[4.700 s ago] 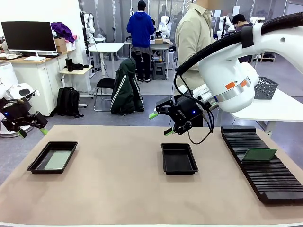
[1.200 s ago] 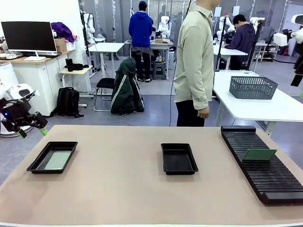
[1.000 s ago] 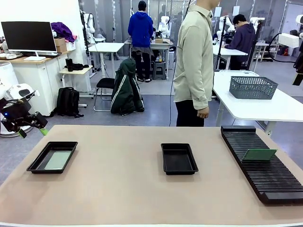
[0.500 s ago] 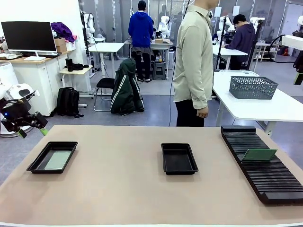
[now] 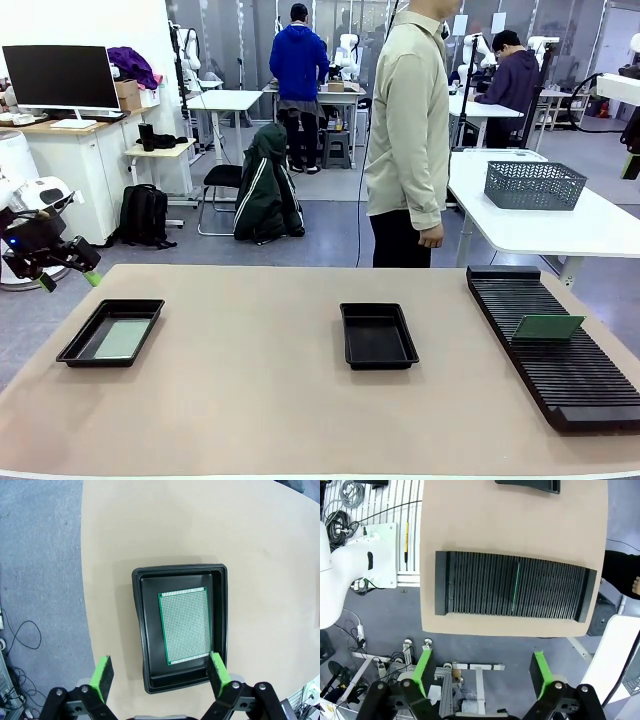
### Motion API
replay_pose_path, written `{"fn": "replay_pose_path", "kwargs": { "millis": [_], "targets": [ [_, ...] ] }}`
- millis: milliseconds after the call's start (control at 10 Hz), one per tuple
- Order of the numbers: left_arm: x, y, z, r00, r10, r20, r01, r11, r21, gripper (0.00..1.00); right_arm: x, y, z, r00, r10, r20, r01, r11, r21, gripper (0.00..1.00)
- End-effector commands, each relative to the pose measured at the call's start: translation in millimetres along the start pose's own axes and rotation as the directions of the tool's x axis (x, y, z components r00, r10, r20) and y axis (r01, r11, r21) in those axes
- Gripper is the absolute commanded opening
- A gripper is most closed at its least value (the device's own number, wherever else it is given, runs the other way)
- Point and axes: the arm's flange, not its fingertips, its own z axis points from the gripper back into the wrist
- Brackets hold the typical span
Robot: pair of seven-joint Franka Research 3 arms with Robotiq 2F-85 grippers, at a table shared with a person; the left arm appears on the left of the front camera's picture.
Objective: Inspect and transfer BCBs to ESD trays.
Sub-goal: Pick up the Blank PCB from the PCB Rack and place it in the right ESD tray.
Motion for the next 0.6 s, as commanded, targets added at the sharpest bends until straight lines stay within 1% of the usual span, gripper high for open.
{"fn": "replay_pose_path", "kwargs": {
  "millis": [0,300,500],
  "targets": [
    [-1.3,0.1,-0.7,1.000,0.007,0.007,-0.007,1.000,-0.003,1.00,0.0,0.0,0.0,1.000,0.000,0.000,0.000,1.000,0.000,1.00],
    [-1.3,0.1,-0.7,1.000,0.007,0.007,-0.007,1.000,-0.003,1.00,4.6,4.6,-37.5,0.998,0.057,-0.005,-0.057,0.998,-0.040,1.00],
    [-1.3,0.1,-0.7,1.000,0.007,0.007,-0.007,1.000,-0.003,1.00,2.8,-0.2,-66.2,0.995,0.101,0.010,-0.101,0.993,-0.061,1.00]
  ]
}}
